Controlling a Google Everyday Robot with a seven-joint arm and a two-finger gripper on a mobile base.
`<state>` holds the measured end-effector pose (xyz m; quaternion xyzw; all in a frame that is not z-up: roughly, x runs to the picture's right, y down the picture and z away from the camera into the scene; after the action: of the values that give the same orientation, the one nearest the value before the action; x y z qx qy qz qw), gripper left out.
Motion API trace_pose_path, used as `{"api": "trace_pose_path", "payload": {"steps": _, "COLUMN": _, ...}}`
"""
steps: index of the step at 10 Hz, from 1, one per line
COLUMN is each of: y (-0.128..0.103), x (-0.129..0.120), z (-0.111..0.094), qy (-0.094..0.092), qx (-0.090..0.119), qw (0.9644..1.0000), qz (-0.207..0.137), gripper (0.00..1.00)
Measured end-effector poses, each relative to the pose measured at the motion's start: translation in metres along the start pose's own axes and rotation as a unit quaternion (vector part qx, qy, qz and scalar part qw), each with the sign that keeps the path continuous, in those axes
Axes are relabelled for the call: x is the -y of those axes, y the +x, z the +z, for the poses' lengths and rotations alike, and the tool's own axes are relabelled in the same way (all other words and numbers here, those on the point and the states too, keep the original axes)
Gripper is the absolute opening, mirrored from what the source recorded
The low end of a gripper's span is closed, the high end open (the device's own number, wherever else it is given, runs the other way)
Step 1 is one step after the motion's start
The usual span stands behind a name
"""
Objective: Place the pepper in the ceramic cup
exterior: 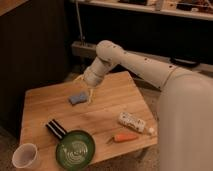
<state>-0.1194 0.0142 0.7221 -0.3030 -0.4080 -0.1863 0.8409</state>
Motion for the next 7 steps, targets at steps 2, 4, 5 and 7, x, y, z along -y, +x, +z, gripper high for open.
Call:
{"api": "trace_pose_path", "payload": {"steps": 2, "y": 0.0000, "x": 0.0000, "z": 0.0000, "qy": 0.000, "qx": 0.000, "qw": 1.0000, "qz": 0.000, "gripper": 0.80}}
{"api": "trace_pose_path", "payload": {"steps": 4, "y": 0.0000, "x": 0.0000, "z": 0.0000, "qy": 0.000, "qx": 0.000, "qw": 1.0000, "qz": 0.000, "gripper": 0.80}}
{"api": "trace_pose_path", "payload": {"steps": 5, "y": 0.0000, "x": 0.0000, "z": 0.0000, "qy": 0.000, "qx": 0.000, "qw": 1.0000, "qz": 0.000, "gripper": 0.80}}
{"api": "trace_pose_path", "payload": {"steps": 7, "y": 0.0000, "x": 0.0000, "z": 0.0000, "qy": 0.000, "qx": 0.000, "qw": 1.0000, "qz": 0.000, "gripper": 0.80}}
